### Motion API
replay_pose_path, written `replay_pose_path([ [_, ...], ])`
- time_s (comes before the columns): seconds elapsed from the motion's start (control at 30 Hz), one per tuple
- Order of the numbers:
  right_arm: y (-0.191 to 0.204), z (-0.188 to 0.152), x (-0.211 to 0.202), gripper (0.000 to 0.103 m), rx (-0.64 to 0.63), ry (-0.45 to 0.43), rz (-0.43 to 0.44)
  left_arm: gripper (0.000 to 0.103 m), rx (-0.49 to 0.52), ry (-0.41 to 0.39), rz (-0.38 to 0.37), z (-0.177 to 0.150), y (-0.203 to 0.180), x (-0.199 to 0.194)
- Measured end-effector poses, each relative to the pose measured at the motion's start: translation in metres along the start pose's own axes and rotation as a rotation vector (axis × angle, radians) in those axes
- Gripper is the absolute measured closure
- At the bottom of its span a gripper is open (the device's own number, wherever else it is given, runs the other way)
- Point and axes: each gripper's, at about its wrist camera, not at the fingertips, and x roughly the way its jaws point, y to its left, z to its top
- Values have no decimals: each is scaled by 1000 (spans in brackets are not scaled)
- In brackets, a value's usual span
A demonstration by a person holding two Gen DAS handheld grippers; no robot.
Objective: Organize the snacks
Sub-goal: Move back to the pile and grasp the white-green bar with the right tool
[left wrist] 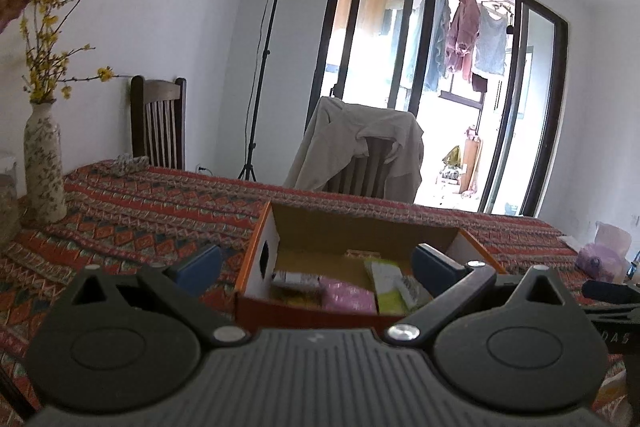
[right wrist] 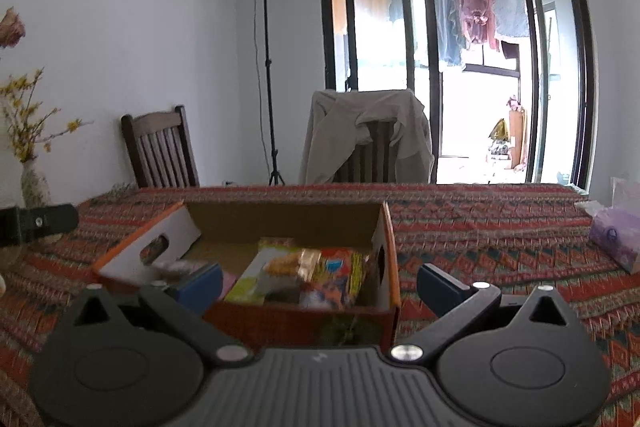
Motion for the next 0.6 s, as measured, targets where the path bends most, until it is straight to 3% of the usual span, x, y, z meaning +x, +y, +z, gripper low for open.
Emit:
replay_pose_path([
  [0.6, 25, -71, -19, 0, -4, 173, 125, 0, -26, 148, 30, -75, 25, -39],
])
